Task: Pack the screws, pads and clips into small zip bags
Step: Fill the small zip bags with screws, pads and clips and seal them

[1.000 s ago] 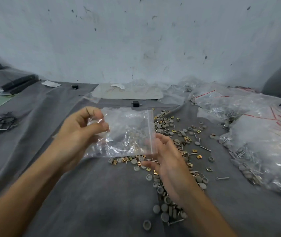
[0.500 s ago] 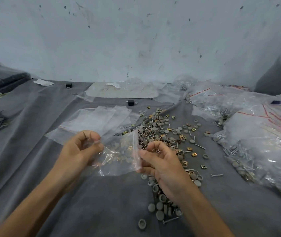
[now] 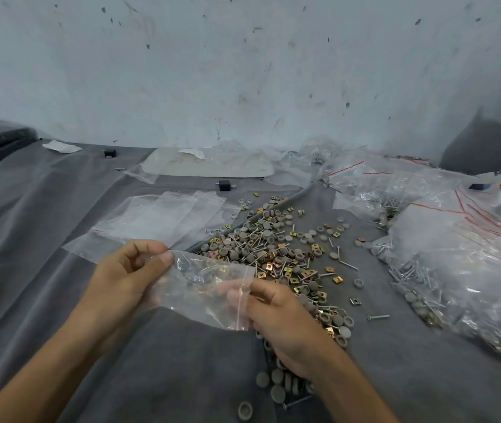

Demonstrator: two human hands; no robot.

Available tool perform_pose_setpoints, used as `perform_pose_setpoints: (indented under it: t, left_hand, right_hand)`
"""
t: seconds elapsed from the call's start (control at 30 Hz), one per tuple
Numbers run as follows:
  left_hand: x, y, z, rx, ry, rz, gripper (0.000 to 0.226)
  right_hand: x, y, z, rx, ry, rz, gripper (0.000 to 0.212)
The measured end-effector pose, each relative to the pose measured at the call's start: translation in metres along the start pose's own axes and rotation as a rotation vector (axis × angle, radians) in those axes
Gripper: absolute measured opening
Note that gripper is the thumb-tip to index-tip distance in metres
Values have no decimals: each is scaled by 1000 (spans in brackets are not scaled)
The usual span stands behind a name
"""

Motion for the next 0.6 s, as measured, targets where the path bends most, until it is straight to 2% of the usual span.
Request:
perform_pose_setpoints:
  t: [0.1, 0.13, 0.23, 0.27, 0.33, 0.37, 0.5, 0.6]
  left_hand:
    - [-8, 6, 2, -45, -101, 150, 16]
    - [-12, 10, 3, -63, -139, 203, 13]
    - [-17, 17, 7, -54, -191, 319, 4]
    - [-15, 17, 8, -21, -175, 341, 2]
    - [-8, 17, 8, 35, -104, 359, 7]
    - [-4, 16, 6, 52, -60, 334, 10]
    - [0, 6, -2, 105, 61, 172, 25]
    - [-5, -3, -7, 180, 75, 177, 38]
  right_hand:
    - [3, 3, -1, -86, 68, 33, 10]
    - [6, 5, -2, -91, 87, 40, 14]
    - [6, 10, -3, -43, 73, 25, 56]
    - [4, 10, -3, -30, 64, 2, 65]
    - [0, 6, -2, -21, 46, -26, 69]
    - [-2, 4, -2, -18, 37, -30, 64]
    - [-4, -8, -1, 8, 29, 14, 20]
    - [-10, -3, 0, -96, 19, 31, 11]
Point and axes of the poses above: each hand's wrist, its own z-axis towards the middle knuckle, its own y-axis out of the back of the hand, x = y × z, the point moved 7 cm from there along z, towards the middle knuckle, and after that the axes turned 10 degrees about -y, right-handed, at the moved point
